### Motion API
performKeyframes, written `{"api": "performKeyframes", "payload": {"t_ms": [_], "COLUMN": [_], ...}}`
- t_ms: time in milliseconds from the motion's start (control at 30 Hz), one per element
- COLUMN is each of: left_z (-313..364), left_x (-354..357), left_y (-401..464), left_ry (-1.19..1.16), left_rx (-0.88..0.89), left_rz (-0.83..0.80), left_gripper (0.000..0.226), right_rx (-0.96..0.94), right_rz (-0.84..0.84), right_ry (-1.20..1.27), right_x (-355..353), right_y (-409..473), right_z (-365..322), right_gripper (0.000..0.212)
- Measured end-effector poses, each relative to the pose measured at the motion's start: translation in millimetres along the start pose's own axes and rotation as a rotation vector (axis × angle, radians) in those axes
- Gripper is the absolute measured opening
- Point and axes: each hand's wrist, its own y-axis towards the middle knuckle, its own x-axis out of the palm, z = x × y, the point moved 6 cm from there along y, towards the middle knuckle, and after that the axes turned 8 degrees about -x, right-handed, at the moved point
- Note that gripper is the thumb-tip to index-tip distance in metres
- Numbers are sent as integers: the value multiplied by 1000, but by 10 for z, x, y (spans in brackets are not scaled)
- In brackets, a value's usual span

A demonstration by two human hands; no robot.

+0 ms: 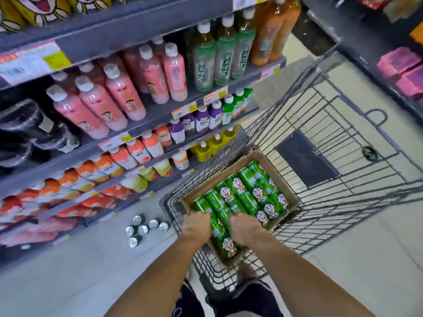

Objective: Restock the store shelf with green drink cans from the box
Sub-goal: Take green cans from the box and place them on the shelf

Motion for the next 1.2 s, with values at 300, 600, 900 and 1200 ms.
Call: {"api": "performKeyframes", "payload": {"t_ms": [300, 600, 900, 1200], "left_z": [278, 267, 21, -77], "left_x": [285, 677, 1141, 1423], "left_y": [379, 1083, 1499, 1716], "left_ry": [84, -189, -756, -1061], "left_rx": [-141, -266, -659, -881], "left_rz": [-80, -95, -24, -10], "left_gripper": [28, 29, 51, 81], "right_rx": [-211, -159, -15, 63], "right_rz": [-98, -73, 128, 41], "right_ry": [-8, 111, 276, 400], "right_x": [158, 407, 609, 803], "right_y": [685, 1610, 2295, 2654], "right_z": [400, 576, 564, 584], "right_gripper": [25, 25, 56, 65]}}
